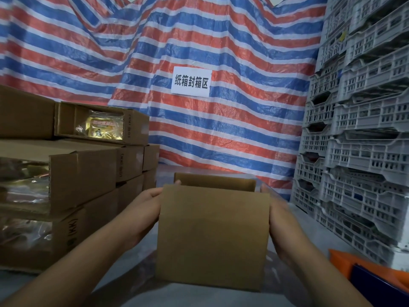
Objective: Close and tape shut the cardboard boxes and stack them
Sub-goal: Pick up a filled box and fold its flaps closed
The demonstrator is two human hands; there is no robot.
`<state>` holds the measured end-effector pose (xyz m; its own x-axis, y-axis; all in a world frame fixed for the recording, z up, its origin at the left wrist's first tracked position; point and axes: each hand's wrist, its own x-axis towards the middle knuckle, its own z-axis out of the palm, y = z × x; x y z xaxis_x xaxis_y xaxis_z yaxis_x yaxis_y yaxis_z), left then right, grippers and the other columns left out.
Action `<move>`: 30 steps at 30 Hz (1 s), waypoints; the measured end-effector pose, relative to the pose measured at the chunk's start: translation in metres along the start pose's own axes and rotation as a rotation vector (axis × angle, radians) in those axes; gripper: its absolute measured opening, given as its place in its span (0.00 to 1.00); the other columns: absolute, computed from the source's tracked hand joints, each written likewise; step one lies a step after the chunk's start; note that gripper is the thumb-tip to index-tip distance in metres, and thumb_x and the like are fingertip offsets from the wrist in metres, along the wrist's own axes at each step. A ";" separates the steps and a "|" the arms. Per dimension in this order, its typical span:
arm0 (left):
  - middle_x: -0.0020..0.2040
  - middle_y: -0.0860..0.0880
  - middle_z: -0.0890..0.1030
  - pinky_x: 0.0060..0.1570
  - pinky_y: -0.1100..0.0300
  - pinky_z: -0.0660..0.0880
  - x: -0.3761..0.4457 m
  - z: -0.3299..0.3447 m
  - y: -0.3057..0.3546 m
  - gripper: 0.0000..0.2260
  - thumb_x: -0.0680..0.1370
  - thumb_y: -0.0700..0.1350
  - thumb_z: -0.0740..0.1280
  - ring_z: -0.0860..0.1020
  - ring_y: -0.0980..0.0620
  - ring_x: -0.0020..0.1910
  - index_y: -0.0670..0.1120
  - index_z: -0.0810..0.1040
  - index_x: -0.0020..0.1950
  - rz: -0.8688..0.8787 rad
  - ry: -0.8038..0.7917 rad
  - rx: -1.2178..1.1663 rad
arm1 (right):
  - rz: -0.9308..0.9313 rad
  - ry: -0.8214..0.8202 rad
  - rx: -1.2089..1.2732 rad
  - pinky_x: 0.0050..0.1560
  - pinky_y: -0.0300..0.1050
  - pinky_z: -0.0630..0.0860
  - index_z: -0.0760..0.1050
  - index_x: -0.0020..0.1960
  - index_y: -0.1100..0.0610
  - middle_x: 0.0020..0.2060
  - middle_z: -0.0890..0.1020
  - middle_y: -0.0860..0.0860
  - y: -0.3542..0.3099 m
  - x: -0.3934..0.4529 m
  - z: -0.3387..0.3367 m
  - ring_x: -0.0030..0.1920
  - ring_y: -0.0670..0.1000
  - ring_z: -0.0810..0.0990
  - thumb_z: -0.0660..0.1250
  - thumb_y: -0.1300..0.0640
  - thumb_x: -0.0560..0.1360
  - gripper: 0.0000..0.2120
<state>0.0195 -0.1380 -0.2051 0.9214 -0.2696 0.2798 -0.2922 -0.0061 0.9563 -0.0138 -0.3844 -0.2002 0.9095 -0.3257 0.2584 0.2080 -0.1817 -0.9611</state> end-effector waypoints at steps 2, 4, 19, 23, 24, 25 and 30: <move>0.46 0.48 0.86 0.50 0.55 0.75 0.003 -0.005 0.000 0.30 0.69 0.72 0.57 0.84 0.51 0.48 0.50 0.85 0.49 -0.027 -0.004 -0.008 | -0.028 -0.046 0.059 0.58 0.52 0.74 0.83 0.47 0.53 0.41 0.86 0.52 0.001 0.004 -0.007 0.51 0.55 0.83 0.52 0.33 0.80 0.29; 0.54 0.49 0.85 0.54 0.56 0.72 0.003 -0.012 0.002 0.36 0.68 0.76 0.51 0.82 0.51 0.55 0.53 0.85 0.54 -0.019 -0.150 -0.063 | -0.077 -0.212 0.086 0.65 0.52 0.72 0.85 0.50 0.55 0.47 0.87 0.55 0.000 0.003 -0.015 0.55 0.52 0.84 0.48 0.26 0.72 0.39; 0.43 0.47 0.81 0.36 0.63 0.74 0.004 -0.007 -0.003 0.07 0.77 0.49 0.67 0.78 0.53 0.37 0.47 0.82 0.48 0.000 -0.044 0.019 | -0.108 -0.223 -0.023 0.40 0.40 0.75 0.85 0.47 0.44 0.48 0.85 0.49 0.005 0.001 -0.016 0.47 0.49 0.82 0.69 0.56 0.78 0.08; 0.45 0.48 0.82 0.37 0.61 0.74 0.005 -0.003 -0.005 0.04 0.73 0.44 0.71 0.79 0.53 0.38 0.48 0.78 0.47 0.032 0.056 -0.075 | -0.087 -0.233 0.120 0.33 0.37 0.74 0.81 0.49 0.46 0.49 0.81 0.52 0.008 0.002 -0.014 0.40 0.47 0.80 0.70 0.60 0.77 0.08; 0.47 0.49 0.83 0.39 0.61 0.75 0.006 -0.003 -0.005 0.09 0.72 0.43 0.72 0.81 0.53 0.42 0.48 0.77 0.50 0.052 0.092 -0.090 | -0.085 -0.234 0.170 0.36 0.38 0.76 0.79 0.54 0.46 0.52 0.81 0.53 0.010 0.002 -0.013 0.43 0.48 0.81 0.71 0.61 0.76 0.11; 0.51 0.50 0.83 0.42 0.62 0.76 0.006 -0.002 -0.005 0.13 0.71 0.42 0.72 0.82 0.54 0.47 0.50 0.76 0.54 0.081 0.124 -0.098 | -0.094 -0.234 0.217 0.43 0.41 0.78 0.76 0.59 0.45 0.56 0.81 0.53 0.012 0.004 -0.013 0.48 0.48 0.82 0.72 0.61 0.75 0.17; 0.60 0.52 0.80 0.59 0.50 0.76 0.003 -0.007 -0.002 0.29 0.67 0.47 0.74 0.78 0.51 0.60 0.62 0.71 0.66 0.198 0.144 -0.004 | -0.256 -0.248 0.219 0.63 0.42 0.72 0.62 0.76 0.38 0.67 0.76 0.39 0.013 0.007 -0.013 0.69 0.44 0.71 0.74 0.57 0.69 0.40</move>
<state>0.0248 -0.1323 -0.2056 0.8736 -0.1252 0.4703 -0.4696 0.0366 0.8821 -0.0093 -0.4017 -0.2098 0.8722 -0.0574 0.4859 0.4857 -0.0171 -0.8739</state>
